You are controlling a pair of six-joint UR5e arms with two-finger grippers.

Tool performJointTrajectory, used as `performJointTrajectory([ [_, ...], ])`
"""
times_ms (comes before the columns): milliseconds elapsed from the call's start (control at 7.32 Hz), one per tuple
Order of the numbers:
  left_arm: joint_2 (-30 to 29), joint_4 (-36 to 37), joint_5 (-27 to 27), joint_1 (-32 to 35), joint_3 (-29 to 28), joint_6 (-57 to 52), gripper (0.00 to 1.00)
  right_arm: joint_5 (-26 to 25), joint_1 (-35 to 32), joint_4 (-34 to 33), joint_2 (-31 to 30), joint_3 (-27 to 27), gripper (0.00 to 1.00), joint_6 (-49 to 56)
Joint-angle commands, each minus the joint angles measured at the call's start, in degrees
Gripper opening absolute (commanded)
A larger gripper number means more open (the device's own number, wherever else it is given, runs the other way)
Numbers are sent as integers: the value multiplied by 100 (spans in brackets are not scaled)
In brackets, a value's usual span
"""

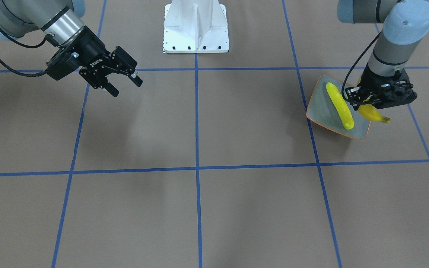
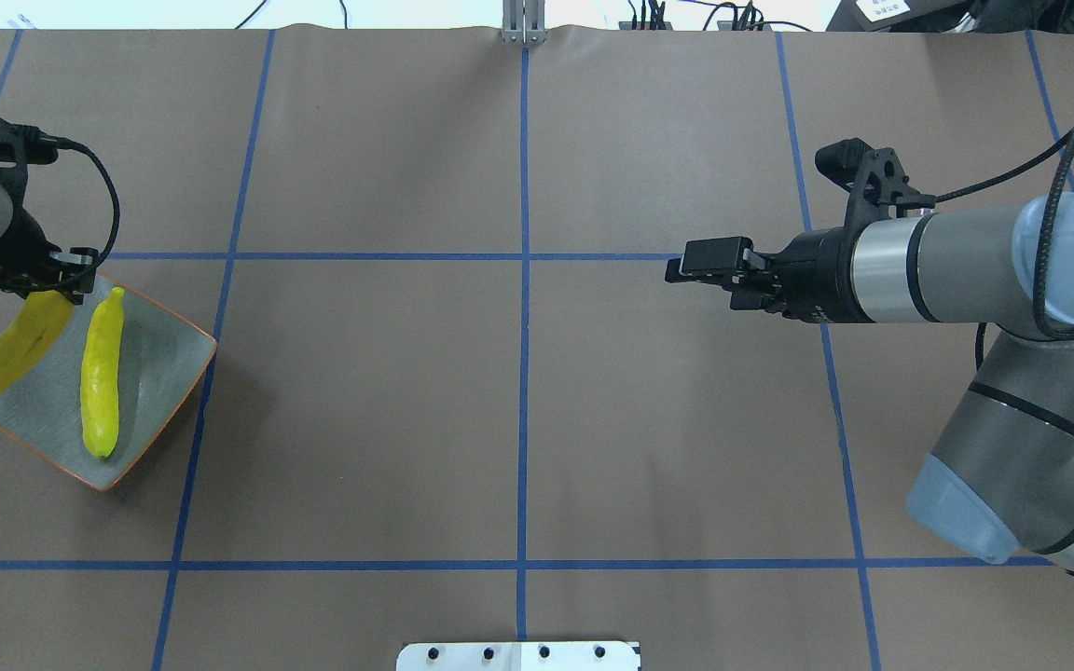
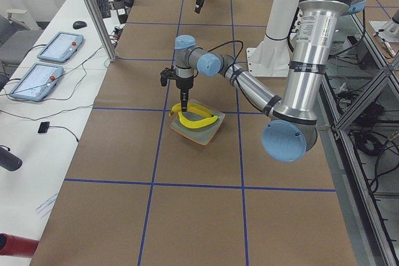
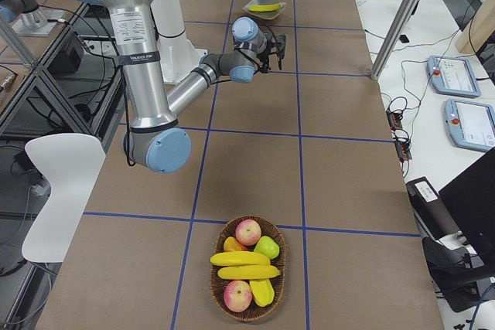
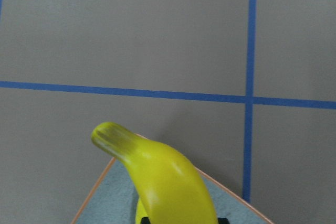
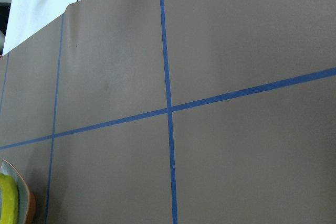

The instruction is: Transfer all bananas from basket to plate

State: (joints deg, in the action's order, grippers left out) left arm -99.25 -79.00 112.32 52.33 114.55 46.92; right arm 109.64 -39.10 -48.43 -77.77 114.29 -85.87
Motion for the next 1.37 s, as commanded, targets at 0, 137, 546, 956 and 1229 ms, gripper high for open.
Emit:
performJointTrajectory([
  [0, 73, 8, -17, -109, -168, 2, 0, -5, 7, 0, -19, -3, 100, 0],
  [137, 73, 8, -17, -187, -195, 2, 0, -5, 7, 0, -10, -3, 100, 9],
  [546, 178, 8, -139, -311, -318, -16, 0, -5, 7, 0, -19, -12, 100, 9],
  [956, 196, -1, -158, -338, -468, -16, 0, -5, 7, 0, -10, -3, 100, 9],
  [1229, 205, -1, -158, -346, -503, -16, 0, -5, 7, 0, -10, -3, 100, 9],
])
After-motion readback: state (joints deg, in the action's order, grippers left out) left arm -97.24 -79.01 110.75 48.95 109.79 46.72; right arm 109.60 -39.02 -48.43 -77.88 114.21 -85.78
